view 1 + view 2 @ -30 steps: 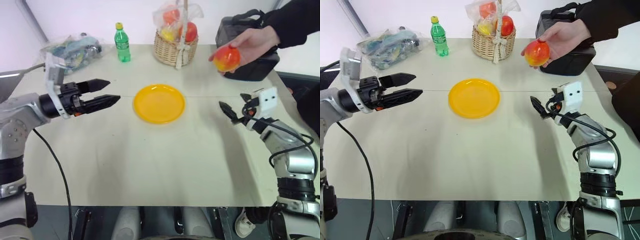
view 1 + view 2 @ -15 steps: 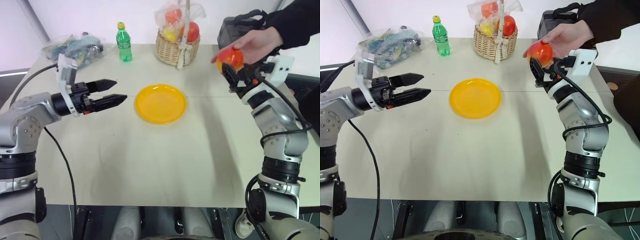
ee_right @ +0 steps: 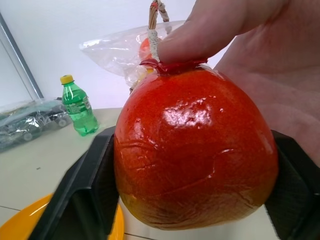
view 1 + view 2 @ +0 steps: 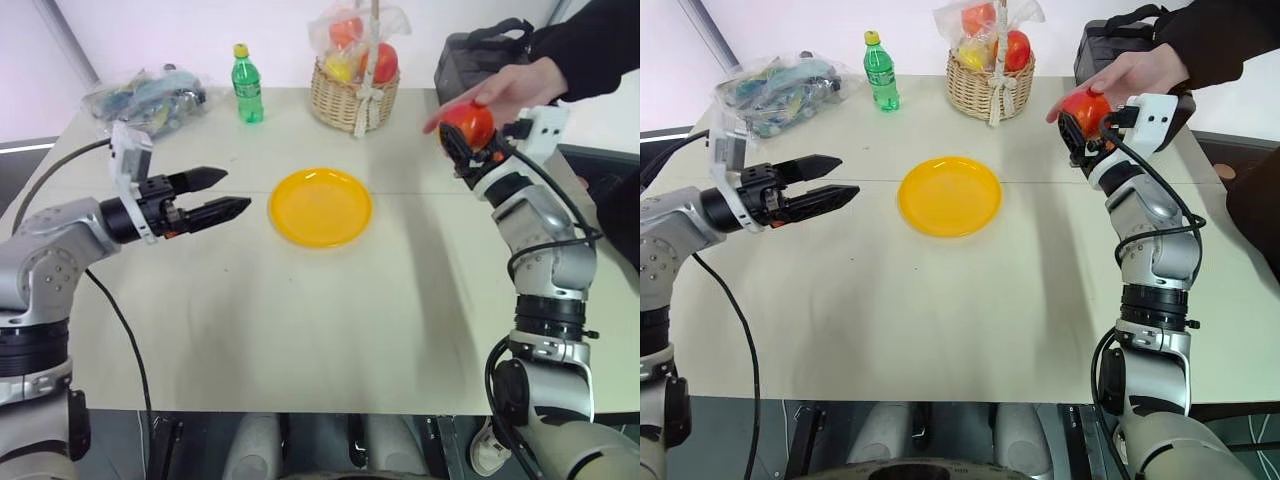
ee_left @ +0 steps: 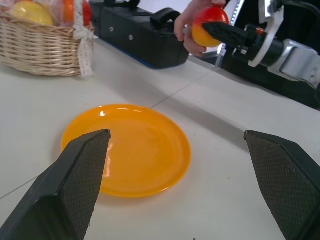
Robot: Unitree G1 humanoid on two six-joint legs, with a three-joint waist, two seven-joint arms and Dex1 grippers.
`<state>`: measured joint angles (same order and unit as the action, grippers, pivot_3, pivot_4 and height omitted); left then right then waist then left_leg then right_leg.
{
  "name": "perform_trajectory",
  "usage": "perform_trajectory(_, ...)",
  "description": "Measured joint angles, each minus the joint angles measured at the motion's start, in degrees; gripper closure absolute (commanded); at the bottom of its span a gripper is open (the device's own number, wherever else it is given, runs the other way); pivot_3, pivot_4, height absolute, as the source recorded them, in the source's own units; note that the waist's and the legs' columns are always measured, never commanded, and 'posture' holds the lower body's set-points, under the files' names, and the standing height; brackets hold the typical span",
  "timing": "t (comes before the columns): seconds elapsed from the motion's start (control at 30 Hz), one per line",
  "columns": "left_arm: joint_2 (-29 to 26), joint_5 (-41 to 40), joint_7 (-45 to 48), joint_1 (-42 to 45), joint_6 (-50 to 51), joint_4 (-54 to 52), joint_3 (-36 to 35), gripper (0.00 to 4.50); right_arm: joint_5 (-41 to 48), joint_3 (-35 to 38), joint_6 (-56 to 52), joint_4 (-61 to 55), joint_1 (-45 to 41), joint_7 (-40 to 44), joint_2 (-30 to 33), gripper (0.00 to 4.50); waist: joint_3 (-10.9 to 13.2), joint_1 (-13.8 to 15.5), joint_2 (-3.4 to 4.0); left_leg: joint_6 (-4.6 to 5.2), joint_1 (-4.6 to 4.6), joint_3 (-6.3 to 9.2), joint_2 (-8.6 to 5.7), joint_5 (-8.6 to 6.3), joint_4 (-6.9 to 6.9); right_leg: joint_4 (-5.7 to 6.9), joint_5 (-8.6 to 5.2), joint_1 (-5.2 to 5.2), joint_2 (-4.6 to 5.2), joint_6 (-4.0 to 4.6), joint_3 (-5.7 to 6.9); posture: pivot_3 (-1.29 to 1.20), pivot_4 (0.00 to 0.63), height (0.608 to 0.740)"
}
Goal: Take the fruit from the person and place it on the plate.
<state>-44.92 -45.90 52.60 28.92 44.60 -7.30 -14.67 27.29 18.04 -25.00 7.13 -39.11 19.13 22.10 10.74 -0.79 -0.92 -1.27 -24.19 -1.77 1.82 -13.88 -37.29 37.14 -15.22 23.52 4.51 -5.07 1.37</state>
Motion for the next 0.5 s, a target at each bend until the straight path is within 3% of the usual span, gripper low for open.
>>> perform_trajectory(0.2, -0.09, -0.84, -0.61, -0.63, 0.03, -1.24, -0.29, 0.0, 0.96, -0.72, -1.03, -0.23, -0.02, 2.23, -0.02, 1.5, 0.0, -0.04, 0.0, 0.0, 0.0, 0.01, 0.0, 0.0, 0.0, 0.0, 0.0, 0.0, 0.0, 0.0, 0.0, 0.0, 0.15, 0.74)
perform_trajectory(0.37, -2.05, -0.69, -0.33, -4.37, 0.05, -1.95, -0.33, 0.0, -2.72, -11.24, -2.05, -2.83, 2.85, 8.14, 0.12, 1.5, 0.0, -0.47, 0.0, 0.0, 0.05, 0.01, 0.03, 0.0, 0.06, 0.03, -0.01, 0.04, -0.06, 0.01, -0.01, 0.0, 0.15, 0.74)
perform_trajectory(0.5, -5.61, 2.57, 0.45, -10.18, -1.15, -2.56, -0.46, 0.0, -6.25, -16.74, -0.87, 0.89, 4.05, 8.86, -3.9, 1.5, 0.01, -0.38, 0.02, 0.0, 0.04, -0.01, 0.02, 0.0, 0.06, 0.04, 0.0, 0.07, -0.03, 0.01, -0.05, 0.0, 0.15, 0.74)
